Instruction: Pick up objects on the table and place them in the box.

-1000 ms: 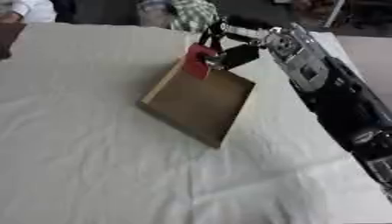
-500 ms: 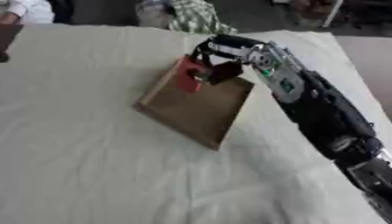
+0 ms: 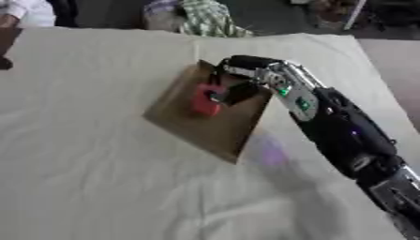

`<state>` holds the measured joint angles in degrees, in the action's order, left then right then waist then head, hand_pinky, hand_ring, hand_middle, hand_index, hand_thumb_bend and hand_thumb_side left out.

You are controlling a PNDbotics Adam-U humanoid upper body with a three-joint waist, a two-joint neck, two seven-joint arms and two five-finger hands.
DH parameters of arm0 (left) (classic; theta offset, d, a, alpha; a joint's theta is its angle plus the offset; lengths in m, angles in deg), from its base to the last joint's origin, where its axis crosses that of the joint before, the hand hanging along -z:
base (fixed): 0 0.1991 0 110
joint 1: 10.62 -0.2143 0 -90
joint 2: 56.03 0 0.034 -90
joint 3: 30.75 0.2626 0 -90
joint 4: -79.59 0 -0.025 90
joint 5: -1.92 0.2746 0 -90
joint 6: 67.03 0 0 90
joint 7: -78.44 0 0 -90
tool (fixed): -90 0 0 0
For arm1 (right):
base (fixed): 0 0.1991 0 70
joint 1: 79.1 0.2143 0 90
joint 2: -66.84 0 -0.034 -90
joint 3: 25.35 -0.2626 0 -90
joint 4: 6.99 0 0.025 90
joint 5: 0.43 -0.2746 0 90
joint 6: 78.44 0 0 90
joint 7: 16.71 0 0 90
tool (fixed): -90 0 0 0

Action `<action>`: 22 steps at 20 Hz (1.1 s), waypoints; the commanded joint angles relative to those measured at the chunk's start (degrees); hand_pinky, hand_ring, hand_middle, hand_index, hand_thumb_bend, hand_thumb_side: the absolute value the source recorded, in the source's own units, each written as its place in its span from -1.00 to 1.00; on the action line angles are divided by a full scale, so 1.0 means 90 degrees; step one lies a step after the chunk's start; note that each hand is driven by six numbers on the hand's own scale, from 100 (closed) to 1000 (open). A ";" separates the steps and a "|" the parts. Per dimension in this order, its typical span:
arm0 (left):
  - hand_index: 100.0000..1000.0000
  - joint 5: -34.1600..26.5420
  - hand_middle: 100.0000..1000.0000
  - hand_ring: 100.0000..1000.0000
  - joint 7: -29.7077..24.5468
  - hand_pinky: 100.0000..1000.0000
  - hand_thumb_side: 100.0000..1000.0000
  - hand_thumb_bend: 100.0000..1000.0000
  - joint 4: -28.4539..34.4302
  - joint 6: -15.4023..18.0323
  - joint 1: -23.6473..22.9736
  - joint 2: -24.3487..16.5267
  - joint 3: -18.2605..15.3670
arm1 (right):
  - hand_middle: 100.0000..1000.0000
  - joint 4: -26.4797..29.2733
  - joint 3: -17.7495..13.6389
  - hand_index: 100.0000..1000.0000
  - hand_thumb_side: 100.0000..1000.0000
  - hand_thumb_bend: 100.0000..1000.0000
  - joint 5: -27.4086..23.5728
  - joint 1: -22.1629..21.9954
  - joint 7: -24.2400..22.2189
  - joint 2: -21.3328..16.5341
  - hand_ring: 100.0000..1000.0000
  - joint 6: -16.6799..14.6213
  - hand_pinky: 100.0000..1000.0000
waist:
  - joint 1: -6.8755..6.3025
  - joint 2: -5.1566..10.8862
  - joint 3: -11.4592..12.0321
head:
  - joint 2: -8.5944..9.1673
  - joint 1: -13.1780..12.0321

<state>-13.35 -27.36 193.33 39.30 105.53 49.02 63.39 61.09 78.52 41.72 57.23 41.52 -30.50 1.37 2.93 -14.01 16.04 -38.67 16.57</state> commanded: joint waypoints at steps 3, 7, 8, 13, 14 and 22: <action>0.46 -0.0021 0.48 0.56 -0.0018 0.07 0.20 -1.00 0.0095 -0.0011 0.0043 -0.0022 0.0010 | 0.67 0.0088 -0.0099 0.66 0.53 -1.00 0.0278 0.0066 0.0008 -0.0109 0.90 -0.0014 0.87 | -0.0031 0.0090 -0.0030 | 0.0017 -0.0038; 0.46 -0.0013 0.48 0.56 -0.0029 0.07 0.20 -1.00 0.0095 -0.0025 0.0033 -0.0023 0.0010 | 0.74 0.0158 -0.0156 0.73 0.68 -1.00 0.0330 0.0081 0.0119 -0.0143 0.95 0.0038 0.90 | -0.0036 0.0093 -0.0046 | 0.0004 -0.0052; 0.46 -0.0012 0.48 0.56 -0.0032 0.07 0.20 -1.00 0.0095 -0.0027 0.0032 -0.0023 0.0011 | 0.75 0.0181 -0.0172 0.74 0.70 -1.00 0.0328 0.0089 0.0151 -0.0155 0.96 0.0054 0.90 | -0.0037 0.0095 -0.0051 | 0.0002 -0.0054; 0.46 -0.0012 0.48 0.56 -0.0030 0.07 0.20 -1.00 0.0095 -0.0030 0.0022 -0.0031 0.0004 | 0.81 0.0413 -0.0259 0.78 0.92 -1.00 0.0197 0.0118 0.0179 -0.0269 1.00 0.0087 0.94 | -0.0043 0.0110 -0.0094 | -0.0022 -0.0089; 0.46 -0.0011 0.48 0.56 -0.0030 0.07 0.20 -1.00 0.0095 -0.0031 0.0020 -0.0031 0.0005 | 0.82 0.0468 -0.0291 0.79 0.92 -1.00 0.0167 0.0126 0.0169 -0.0294 1.00 0.0105 0.94 | -0.0045 0.0115 -0.0104 | -0.0027 -0.0095; 0.46 0.0003 0.48 0.56 -0.0010 0.07 0.20 -1.00 0.0095 -0.0023 0.0000 -0.0073 -0.0018 | 0.79 0.1326 -0.0565 0.77 0.81 -1.00 -0.0330 0.0064 0.0240 -0.0686 0.95 0.0200 0.93 | -0.0049 0.0149 -0.0197 | -0.0081 -0.0208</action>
<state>-13.33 -27.59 193.33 39.06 105.10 49.01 63.37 70.32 74.49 39.87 57.02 43.37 -34.11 3.05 2.68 -13.93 14.31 -39.03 15.04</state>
